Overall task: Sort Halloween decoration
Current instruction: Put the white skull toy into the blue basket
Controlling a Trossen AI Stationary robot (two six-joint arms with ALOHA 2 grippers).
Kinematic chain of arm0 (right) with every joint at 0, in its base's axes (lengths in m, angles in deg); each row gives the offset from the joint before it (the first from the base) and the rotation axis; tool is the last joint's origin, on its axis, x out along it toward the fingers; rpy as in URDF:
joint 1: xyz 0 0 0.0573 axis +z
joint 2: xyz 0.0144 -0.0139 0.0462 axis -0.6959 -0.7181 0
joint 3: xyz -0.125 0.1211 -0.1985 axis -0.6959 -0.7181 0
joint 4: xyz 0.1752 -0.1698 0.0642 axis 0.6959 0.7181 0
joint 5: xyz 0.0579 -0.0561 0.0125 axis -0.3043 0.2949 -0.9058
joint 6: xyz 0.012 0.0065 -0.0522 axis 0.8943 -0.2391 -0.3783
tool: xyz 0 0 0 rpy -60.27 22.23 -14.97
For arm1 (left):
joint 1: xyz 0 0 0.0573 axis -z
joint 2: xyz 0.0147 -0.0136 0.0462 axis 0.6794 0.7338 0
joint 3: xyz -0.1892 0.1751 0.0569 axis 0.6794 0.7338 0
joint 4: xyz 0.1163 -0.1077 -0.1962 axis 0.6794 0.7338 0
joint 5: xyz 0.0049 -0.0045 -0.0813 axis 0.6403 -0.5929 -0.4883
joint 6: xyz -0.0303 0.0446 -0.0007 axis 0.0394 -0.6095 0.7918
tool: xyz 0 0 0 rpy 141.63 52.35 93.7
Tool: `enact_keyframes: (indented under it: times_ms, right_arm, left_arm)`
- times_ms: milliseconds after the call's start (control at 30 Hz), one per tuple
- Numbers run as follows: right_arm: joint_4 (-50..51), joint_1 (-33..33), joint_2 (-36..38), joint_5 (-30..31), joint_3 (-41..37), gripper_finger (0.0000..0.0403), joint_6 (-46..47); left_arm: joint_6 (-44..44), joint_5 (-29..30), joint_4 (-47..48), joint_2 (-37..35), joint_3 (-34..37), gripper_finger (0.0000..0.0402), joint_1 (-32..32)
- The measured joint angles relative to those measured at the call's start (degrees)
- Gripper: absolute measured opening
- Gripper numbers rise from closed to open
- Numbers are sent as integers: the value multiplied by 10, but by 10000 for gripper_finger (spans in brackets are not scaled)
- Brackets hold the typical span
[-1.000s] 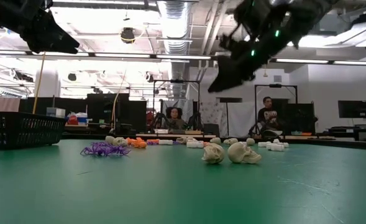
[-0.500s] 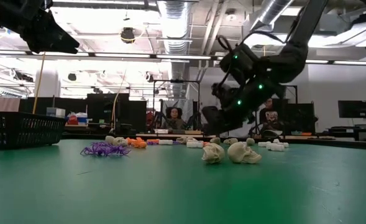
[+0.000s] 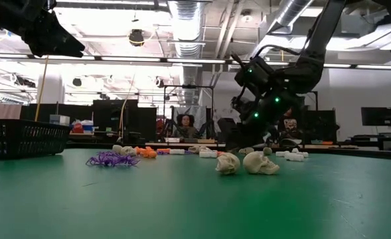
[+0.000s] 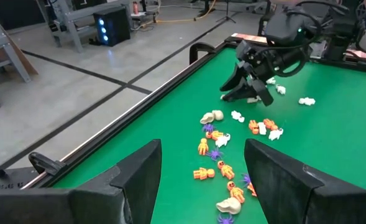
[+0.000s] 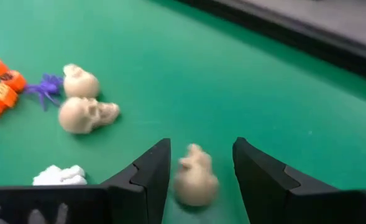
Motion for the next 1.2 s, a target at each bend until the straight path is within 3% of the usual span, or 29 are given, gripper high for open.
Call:
enact_keyframes:
  times_ms: [200,567,1200]
  right_arm:
    - [24,-4,0,-13,0,182,13]
    - [36,3,-6,-16,1,93,29]
    - [45,20,18,-33,41,89,26]
  left_arm:
    - [0,0,0,0,0,221,0]
    - [0,0,0,0,0,221,0]
    - [0,0,0,0,0,221,0]
